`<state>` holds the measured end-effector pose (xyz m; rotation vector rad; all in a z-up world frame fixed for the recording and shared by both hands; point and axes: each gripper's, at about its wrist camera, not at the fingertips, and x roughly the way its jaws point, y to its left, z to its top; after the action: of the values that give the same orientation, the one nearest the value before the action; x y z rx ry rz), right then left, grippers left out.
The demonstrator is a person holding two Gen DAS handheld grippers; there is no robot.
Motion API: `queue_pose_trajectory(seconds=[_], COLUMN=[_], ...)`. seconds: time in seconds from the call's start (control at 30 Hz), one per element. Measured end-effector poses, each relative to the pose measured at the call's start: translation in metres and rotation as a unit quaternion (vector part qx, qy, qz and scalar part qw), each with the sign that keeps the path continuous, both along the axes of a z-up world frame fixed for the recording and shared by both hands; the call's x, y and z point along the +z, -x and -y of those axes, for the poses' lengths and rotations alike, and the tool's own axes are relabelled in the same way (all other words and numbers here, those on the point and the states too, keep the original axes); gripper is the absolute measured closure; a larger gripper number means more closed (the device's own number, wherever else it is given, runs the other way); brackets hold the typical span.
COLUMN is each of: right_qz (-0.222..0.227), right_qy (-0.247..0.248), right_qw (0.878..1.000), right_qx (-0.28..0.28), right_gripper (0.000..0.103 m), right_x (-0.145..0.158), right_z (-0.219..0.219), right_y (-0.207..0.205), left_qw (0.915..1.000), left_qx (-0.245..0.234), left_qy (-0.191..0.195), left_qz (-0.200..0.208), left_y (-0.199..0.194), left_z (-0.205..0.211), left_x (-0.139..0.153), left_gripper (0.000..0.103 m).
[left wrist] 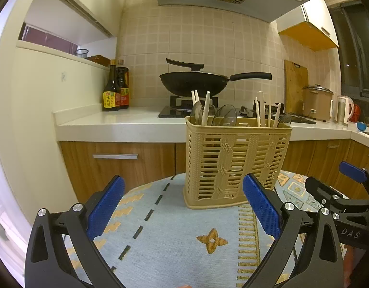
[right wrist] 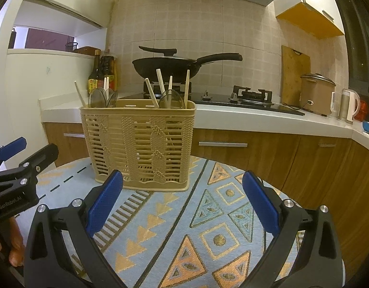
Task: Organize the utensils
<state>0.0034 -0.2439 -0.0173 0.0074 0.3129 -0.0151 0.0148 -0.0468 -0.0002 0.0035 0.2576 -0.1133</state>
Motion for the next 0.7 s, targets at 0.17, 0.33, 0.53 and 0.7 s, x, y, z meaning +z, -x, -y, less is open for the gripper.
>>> queue_pose_trajectory(seconds=[0.17,0.33,0.53,0.7], right_qz=[-0.001,-0.002,-0.004,-0.004], right_qy=[-0.002,-0.001,0.001,0.0], right_qw=[1.0,1.0,1.0,1.0], right_qx=[0.001,0.0,0.0,0.001], right_gripper=[0.008,0.008,0.008,0.008], right_x=[-0.0005,-0.0008,-0.0007,-0.0009], right_z=[0.0001,-0.0004,-0.0014,-0.0011], right_y=[-0.001,-0.001,-0.0021,-0.0028], left_qw=[1.0,1.0,1.0,1.0], left_qx=[0.0,0.0,-0.002,-0.002], left_qy=[-0.001,-0.002,-0.005,-0.008], left_qz=[-0.001,-0.002,-0.004,-0.004], left_y=[-0.0004,0.0002,-0.0004,-0.0008], left_z=[-0.0005,-0.0007,-0.0002,0.0012], left_x=[-0.0002,-0.0004,-0.0007,-0.0011], left_gripper=[0.008,0.008,0.008,0.008])
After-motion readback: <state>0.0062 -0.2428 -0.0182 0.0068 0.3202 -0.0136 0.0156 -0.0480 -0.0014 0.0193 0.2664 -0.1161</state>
